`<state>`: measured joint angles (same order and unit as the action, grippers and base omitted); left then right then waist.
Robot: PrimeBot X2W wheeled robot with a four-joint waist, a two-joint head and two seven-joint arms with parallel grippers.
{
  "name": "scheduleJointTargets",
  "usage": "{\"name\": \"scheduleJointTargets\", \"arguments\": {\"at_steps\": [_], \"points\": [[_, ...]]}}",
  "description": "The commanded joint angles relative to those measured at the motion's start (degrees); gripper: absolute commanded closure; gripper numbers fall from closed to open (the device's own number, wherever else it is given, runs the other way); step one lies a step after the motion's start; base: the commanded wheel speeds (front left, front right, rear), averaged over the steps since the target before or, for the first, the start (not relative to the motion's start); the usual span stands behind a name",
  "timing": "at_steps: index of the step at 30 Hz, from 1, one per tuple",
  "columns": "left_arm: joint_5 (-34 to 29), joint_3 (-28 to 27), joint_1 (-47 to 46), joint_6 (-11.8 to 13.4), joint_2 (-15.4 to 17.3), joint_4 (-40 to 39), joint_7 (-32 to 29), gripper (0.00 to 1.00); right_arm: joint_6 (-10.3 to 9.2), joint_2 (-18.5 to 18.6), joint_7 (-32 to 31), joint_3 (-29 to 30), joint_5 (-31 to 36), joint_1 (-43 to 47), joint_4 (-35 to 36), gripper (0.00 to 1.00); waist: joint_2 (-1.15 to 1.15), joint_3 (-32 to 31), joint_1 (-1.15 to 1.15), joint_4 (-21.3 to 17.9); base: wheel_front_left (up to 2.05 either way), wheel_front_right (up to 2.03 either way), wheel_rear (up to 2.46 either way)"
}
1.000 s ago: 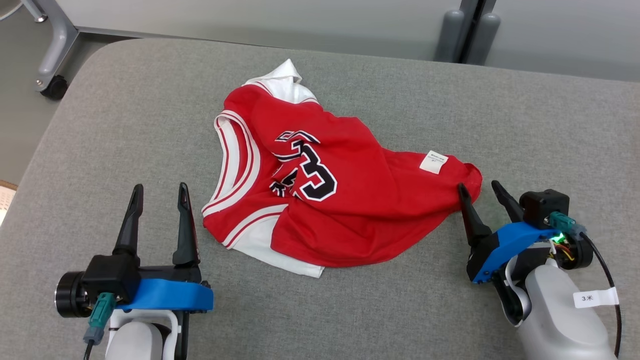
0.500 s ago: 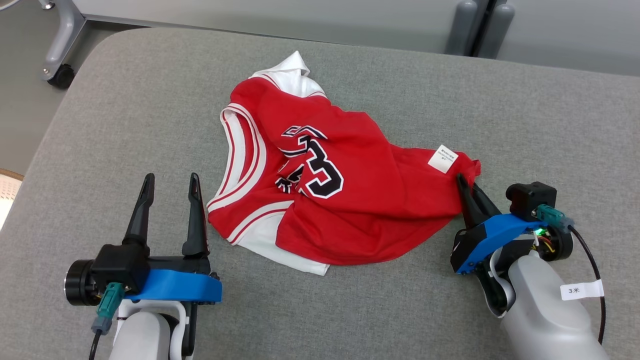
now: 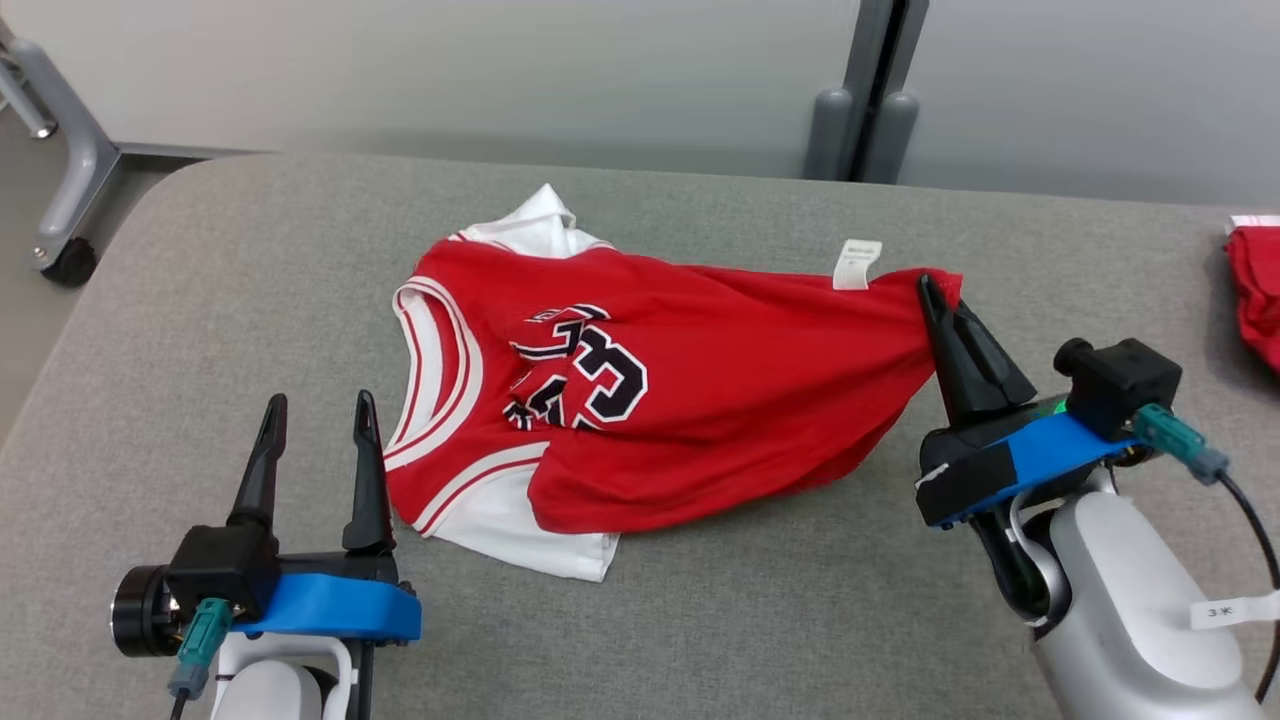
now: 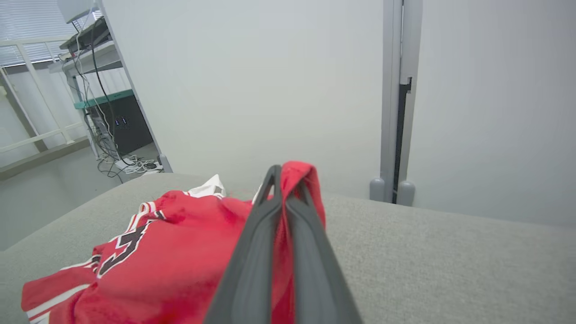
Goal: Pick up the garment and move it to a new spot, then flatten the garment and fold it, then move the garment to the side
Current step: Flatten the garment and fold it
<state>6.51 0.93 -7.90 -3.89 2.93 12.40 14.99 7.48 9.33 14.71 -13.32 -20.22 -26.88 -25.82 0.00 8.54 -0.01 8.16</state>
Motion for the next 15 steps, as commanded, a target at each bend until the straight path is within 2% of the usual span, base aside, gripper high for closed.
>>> {"name": "scheduleJointTargets", "arguments": {"at_steps": [1,9,15], "points": [[-0.07,-0.15,0.56,-0.08,-0.06,0.05,0.26,0.00,0.03,0.31,-0.45,-0.26,-0.52,0.78,1.94,1.00,0.00,-1.13,0.01,-1.07,0.00,0.00,0.00],[-0.53,-1.38,1.92,-0.20,-0.06,0.10,0.27,0.00,0.03,2.53,-7.81,1.29,-1.57,0.52,22.06,1.00,0.00,-3.19,0.01,-3.29,0.00,0.00,0.00],[-0.41,-1.22,2.12,-0.36,-0.06,0.31,0.26,0.00,0.03,4.07,-13.48,4.85,-0.89,-2.10,29.68,1.00,0.00,-3.70,0.01,-3.55,0.00,0.00,0.00]]}}
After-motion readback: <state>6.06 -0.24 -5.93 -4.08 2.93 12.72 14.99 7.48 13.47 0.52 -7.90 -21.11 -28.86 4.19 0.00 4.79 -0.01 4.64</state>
